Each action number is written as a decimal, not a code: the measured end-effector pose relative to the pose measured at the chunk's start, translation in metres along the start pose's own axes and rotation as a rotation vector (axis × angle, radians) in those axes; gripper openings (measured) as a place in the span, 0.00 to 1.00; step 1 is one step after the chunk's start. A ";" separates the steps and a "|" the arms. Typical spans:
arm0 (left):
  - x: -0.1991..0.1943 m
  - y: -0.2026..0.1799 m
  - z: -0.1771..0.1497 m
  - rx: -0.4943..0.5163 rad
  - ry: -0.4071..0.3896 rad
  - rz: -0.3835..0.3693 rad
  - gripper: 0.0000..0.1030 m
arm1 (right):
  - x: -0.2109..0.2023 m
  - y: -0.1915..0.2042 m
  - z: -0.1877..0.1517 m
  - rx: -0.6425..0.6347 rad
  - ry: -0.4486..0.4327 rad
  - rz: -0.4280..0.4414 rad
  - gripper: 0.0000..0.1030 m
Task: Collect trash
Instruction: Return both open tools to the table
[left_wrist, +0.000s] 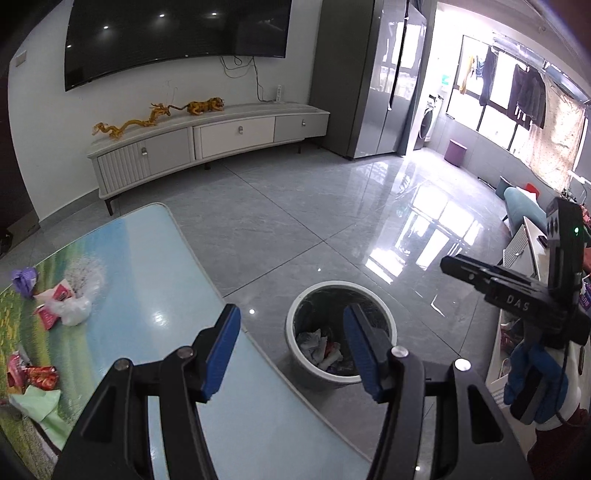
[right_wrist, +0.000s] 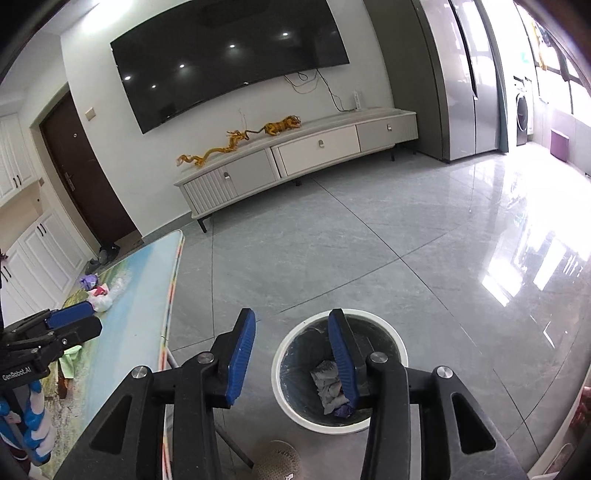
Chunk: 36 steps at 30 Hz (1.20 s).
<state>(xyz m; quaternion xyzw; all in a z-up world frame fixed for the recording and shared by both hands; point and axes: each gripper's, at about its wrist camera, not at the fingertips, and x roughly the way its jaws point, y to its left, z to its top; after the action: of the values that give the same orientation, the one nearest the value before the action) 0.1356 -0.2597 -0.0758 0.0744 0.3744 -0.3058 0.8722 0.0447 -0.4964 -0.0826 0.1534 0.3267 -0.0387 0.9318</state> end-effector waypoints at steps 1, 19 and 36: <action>-0.009 0.007 -0.005 -0.004 -0.008 0.012 0.55 | -0.006 0.007 0.002 -0.010 -0.012 0.007 0.39; -0.125 0.154 -0.118 -0.254 -0.077 0.225 0.62 | -0.058 0.124 0.010 -0.152 -0.096 0.104 0.48; -0.083 0.239 -0.167 -0.477 0.063 0.273 0.64 | 0.013 0.213 -0.014 -0.265 0.051 0.240 0.49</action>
<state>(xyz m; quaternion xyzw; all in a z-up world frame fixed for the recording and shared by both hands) 0.1303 0.0316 -0.1601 -0.0740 0.4496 -0.0861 0.8860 0.0835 -0.2895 -0.0456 0.0680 0.3320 0.1203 0.9331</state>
